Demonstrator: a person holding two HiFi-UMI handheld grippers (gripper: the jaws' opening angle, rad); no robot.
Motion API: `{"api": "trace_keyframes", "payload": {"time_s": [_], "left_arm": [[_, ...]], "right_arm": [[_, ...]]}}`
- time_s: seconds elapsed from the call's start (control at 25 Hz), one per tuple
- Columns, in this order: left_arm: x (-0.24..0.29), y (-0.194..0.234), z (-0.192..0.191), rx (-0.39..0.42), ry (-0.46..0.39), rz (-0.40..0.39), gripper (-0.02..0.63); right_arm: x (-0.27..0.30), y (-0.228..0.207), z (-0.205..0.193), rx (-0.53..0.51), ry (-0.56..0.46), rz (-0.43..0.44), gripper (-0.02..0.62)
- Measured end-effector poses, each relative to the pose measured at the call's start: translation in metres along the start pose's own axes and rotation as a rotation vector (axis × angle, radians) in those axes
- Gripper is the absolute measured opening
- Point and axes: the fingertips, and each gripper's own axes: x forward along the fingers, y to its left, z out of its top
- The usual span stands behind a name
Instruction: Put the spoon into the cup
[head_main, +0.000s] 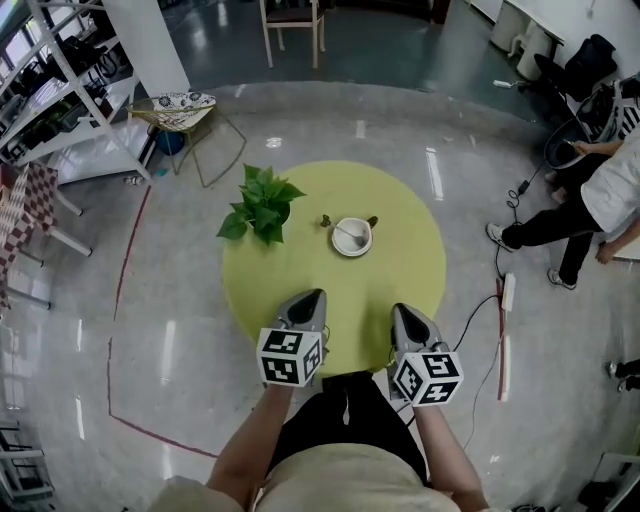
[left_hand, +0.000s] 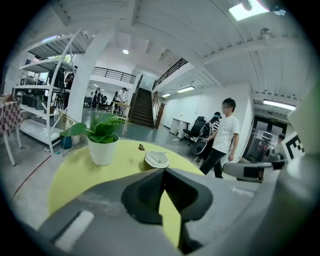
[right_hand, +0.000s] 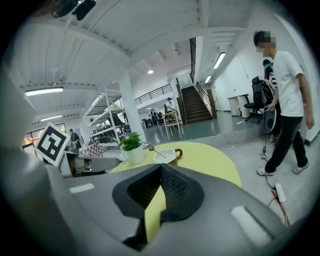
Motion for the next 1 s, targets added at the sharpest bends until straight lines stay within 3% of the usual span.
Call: {"api": "trace_keyframes", "payload": {"time_s": [0.56, 1.0], "left_arm": [[-0.023, -0.013, -0.002, 0.015, -0.026, 0.002, 0.002], [-0.054, -0.036, -0.015, 0.005, -0.046, 0.046, 0.002]], "right_arm": [[-0.019, 0.007, -0.002, -0.013, -0.033, 0.012, -0.002], [-0.054, 0.017, -0.008, -0.052, -0.041, 0.084, -0.002]]}}
